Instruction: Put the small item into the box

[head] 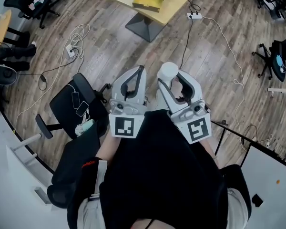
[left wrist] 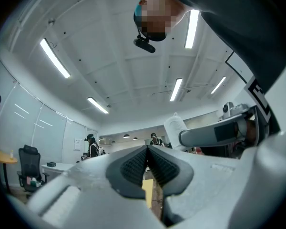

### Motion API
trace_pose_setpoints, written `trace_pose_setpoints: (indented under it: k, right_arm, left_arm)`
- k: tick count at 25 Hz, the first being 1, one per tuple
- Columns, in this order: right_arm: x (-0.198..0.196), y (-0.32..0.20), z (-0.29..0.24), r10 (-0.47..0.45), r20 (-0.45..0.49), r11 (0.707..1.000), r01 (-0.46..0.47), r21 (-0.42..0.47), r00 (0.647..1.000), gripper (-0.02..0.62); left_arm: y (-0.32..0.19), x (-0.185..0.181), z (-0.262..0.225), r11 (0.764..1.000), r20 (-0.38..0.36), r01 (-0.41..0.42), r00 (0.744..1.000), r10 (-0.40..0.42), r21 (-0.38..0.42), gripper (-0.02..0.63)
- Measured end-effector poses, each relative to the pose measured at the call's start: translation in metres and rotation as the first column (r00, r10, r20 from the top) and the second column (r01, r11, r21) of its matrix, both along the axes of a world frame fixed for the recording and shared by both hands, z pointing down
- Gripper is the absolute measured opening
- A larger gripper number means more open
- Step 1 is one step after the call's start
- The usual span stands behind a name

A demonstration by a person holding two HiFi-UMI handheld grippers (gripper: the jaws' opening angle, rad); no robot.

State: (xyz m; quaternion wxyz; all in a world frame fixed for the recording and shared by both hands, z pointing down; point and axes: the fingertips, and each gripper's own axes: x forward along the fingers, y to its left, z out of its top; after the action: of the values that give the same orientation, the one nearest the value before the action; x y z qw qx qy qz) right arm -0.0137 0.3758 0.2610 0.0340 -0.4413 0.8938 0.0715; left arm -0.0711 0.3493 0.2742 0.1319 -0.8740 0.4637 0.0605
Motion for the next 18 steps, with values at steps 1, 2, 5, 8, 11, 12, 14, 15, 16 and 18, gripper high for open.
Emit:
trace_pose_setpoints:
  k: [1, 2, 5, 8, 11, 12, 14, 15, 16, 18]
  right_arm:
    - [0.001, -0.003, 0.0, 0.002, -0.003, 1.0, -0.002, 0.0, 1.0, 0.178]
    - [0.002, -0.006, 0.0, 0.005, -0.003, 1.0, -0.005, 0.001, 1.0, 0.179]
    - [0.007, -0.016, -0.001, 0.008, 0.002, 1.0, -0.008, 0.007, 1.0, 0.179]
    - [0.011, -0.03, 0.002, -0.002, 0.001, 1.0, 0.002, 0.007, 1.0, 0.179]
    - [0.013, -0.048, 0.005, -0.019, 0.004, 1.0, 0.019, 0.0, 1.0, 0.179]
    - [0.014, -0.055, 0.006, -0.024, 0.005, 1.0, 0.024, -0.001, 1.0, 0.179]
    - [0.018, -0.072, 0.007, -0.031, 0.007, 0.999, 0.031, -0.006, 0.999, 0.179]
    - [0.021, -0.08, 0.008, -0.035, 0.01, 0.999, 0.035, -0.01, 0.999, 0.179]
    - [0.023, -0.088, 0.009, -0.039, 0.013, 0.999, 0.039, -0.015, 0.999, 0.179]
    - [0.029, -0.104, 0.011, -0.046, 0.017, 0.999, 0.047, -0.02, 0.999, 0.179]
  left_arm:
    - [-0.002, 0.001, 0.0, 1.0, -0.002, -0.001, 1.0, 0.001, 0.0, 0.002]
    - [-0.004, 0.001, 0.0, 1.0, -0.004, 0.0, 1.0, 0.0, 0.001, 0.002]
    - [-0.012, 0.004, -0.001, 1.0, -0.003, 0.013, 1.0, -0.013, 0.004, 0.002]
    - [-0.025, 0.006, 0.002, 0.999, -0.004, 0.032, 0.999, -0.032, -0.001, 0.002]
    - [-0.041, 0.008, 0.007, 0.999, 0.0, 0.049, 0.999, -0.049, -0.017, 0.002]
    - [-0.047, 0.009, 0.007, 0.999, 0.0, 0.051, 0.999, -0.051, -0.018, 0.002]
    - [-0.061, 0.015, 0.006, 0.999, 0.004, 0.05, 0.999, -0.05, -0.016, 0.002]
    - [-0.069, 0.019, 0.006, 0.999, 0.007, 0.05, 0.999, -0.049, -0.017, 0.002]
    - [-0.077, 0.022, 0.007, 0.999, 0.01, 0.05, 0.999, -0.05, -0.019, 0.002]
    - [-0.091, 0.03, 0.007, 0.999, 0.013, 0.05, 0.999, -0.05, -0.019, 0.002]
